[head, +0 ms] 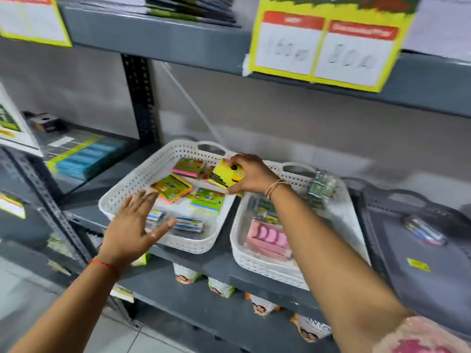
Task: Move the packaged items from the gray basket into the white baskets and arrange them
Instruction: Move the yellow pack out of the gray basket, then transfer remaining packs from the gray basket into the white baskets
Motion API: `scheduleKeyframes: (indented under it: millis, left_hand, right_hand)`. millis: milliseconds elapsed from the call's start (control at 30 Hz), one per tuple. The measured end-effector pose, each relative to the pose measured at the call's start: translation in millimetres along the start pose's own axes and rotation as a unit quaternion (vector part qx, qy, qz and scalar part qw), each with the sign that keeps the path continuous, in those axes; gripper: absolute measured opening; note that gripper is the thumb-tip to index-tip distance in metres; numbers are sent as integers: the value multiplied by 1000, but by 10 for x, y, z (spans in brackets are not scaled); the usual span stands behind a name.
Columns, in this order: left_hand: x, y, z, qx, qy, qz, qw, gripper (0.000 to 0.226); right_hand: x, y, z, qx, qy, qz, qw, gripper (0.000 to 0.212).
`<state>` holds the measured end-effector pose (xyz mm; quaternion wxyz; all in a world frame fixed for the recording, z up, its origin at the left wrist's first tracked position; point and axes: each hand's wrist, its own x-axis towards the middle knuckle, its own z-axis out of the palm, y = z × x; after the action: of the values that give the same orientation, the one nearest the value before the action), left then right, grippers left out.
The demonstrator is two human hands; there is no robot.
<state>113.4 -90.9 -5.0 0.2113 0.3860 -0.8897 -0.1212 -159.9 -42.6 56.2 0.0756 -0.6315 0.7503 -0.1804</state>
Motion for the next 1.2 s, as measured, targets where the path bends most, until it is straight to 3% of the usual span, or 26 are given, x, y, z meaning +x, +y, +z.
scheduleKeyframes:
  millis: [300, 633, 700, 800, 967, 1100, 1200]
  left_hand:
    - [-3, -77, 105, -7, 34, 29, 999, 99]
    - [-22, -104, 131, 4, 32, 33, 999, 97]
    - [-20, -94, 118, 8, 22, 29, 999, 99]
    - [-14, -71, 80, 4, 7, 23, 1000, 105]
    - [1, 263, 75, -17, 39, 36, 998, 106]
    - [32, 1021, 289, -53, 12, 150, 987, 100]
    - [-18, 1535, 514, -75, -33, 247, 966, 101]
  right_hand:
    - [527, -148, 732, -77, -187, 37, 979, 68]
    - [595, -173, 854, -117, -216, 36, 969, 78]
    - [523, -187, 805, -102, -178, 31, 978, 81]
    - [292, -179, 639, -31, -51, 4, 998, 75]
    - [-366, 236, 129, 11, 103, 42, 994, 70]
    - [-1123, 893, -360, -8, 163, 129, 978, 63]
    - [-1783, 1434, -670, -53, 128, 242, 960, 61]
